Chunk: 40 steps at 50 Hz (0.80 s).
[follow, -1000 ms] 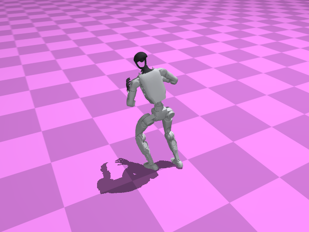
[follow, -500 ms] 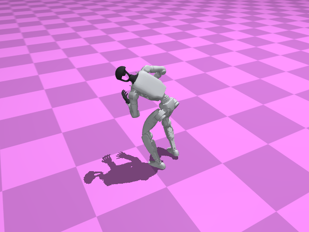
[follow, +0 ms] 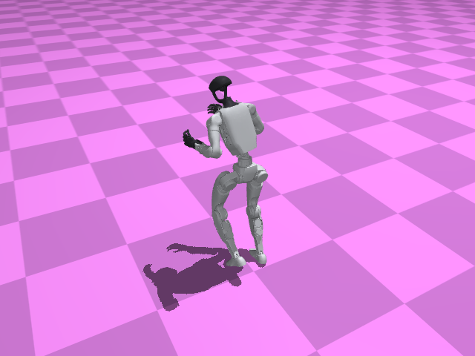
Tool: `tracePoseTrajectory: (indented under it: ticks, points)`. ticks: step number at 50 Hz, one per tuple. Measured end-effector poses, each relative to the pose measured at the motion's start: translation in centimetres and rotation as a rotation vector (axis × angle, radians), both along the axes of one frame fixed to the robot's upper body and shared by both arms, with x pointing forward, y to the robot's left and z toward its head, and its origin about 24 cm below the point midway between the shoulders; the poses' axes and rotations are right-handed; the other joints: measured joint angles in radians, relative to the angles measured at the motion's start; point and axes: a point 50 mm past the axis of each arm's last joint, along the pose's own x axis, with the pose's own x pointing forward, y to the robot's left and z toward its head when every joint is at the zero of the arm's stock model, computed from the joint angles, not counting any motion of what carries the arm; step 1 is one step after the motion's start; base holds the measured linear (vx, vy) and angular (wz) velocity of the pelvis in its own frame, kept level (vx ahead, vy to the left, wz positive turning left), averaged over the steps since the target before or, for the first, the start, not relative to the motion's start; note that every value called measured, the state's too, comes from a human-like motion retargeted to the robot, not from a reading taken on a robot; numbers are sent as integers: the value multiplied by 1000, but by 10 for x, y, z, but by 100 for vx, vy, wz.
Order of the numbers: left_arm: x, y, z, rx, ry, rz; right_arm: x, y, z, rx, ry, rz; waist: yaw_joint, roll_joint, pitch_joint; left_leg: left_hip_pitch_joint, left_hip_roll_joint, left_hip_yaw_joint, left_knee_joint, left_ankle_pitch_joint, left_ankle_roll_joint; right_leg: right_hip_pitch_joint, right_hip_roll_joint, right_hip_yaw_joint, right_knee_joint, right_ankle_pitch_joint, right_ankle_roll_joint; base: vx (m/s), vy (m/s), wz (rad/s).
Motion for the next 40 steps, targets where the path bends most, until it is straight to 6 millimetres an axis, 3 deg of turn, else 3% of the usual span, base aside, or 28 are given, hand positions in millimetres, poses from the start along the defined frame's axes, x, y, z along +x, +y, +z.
tracePoseTrajectory:
  ticks: [3,6,8,10,11,13,15,18,21,25,28,30,31,34,35,37,40]
  points:
    - [5,-8,6,82,-15,-86,-7,6,0,0,-21,40,39,-23,-56,-10,-13,23,-416,32,47,147,-6,36,-251,174,18,98,9,-31]
    - [13,-17,10,153,-48,-125,-7,10,-14,13,34,63,55,10,-70,104,7,87,-863,94,-2,234,13,60,-255,322,6,103,19,-51]
    - [17,-15,17,212,-57,-90,-4,12,-27,18,138,88,49,65,-66,199,34,103,-1039,166,-40,233,44,85,-99,361,-47,101,27,-90]
    - [23,-24,24,198,-109,-56,-2,17,-40,23,206,72,31,89,-61,241,35,86,-1049,221,-16,146,45,106,172,319,-119,92,26,-76]
    - [31,-28,33,200,-136,-60,2,17,-44,9,230,61,15,68,-49,223,10,84,-956,183,32,85,9,109,307,266,-141,86,24,-40]
    - [43,-40,52,176,-221,-84,7,18,-52,11,267,34,-24,25,-18,152,-21,95,-667,37,92,-22,-64,106,538,161,-161,86,21,-1]
    - [50,-55,74,181,-332,-124,4,12,-59,19,290,14,-65,24,-6,92,7,109,-401,-107,58,-111,-88,75,655,91,-140,90,19,9]
    - [52,-66,104,137,-471,-139,-7,2,-65,11,333,45,-127,36,-33,207,-15,119,-510,-134,50,-181,-67,67,517,18,-166,89,15,-11]
    - [46,-64,115,54,-540,-138,-21,-10,-65,-5,346,76,-223,68,-87,329,-33,95,-677,-40,7,-161,-61,-12,162,59,-82,97,11,26]
    - [42,-54,102,5,-501,-114,-25,-18,-73,-76,387,39,-311,86,-126,487,-76,34,-823,179,-21,-35,-62,-70,-374,234,57,105,-4,22]
    - [43,-48,81,1,-390,-95,-17,-17,-83,-161,416,-10,-308,82,-111,490,-114,18,-657,287,30,47,-71,20,-481,332,52,101,-10,-16]
    - [44,-45,66,-16,-309,-88,-8,-13,-82,-177,410,-17,-281,110,-93,384,-92,37,-375,268,72,61,-63,39,-395,268,-17,92,-6,-34]
    - [44,-43,58,-29,-266,-84,-2,-11,-79,-171,394,-14,-258,130,-75,328,-66,47,-239,226,89,52,-51,39,-302,187,-61,90,-5,-46]
    - [36,-29,30,-80,-137,-51,15,0,-54,-167,273,-19,-180,172,-26,178,-12,58,41,68,119,28,-19,55,-47,-21,-132,91,-4,-63]
    - [30,-22,19,-100,-92,-33,19,5,-42,-166,208,-25,-153,176,-18,134,-7,59,82,19,122,30,-13,64,4,-65,-129,96,-3,-63]
    - [12,-9,-1,-142,-1,1,18,13,-16,-139,80,-22,-92,162,-37,70,-11,70,26,-43,120,79,-13,81,-11,-79,-71,101,-2,-52]
    - [-12,4,-20,-164,105,24,8,17,7,-79,-32,-1,15,109,-102,32,-26,129,-286,-35,116,177,-31,100,-147,14,29,108,0,-31]
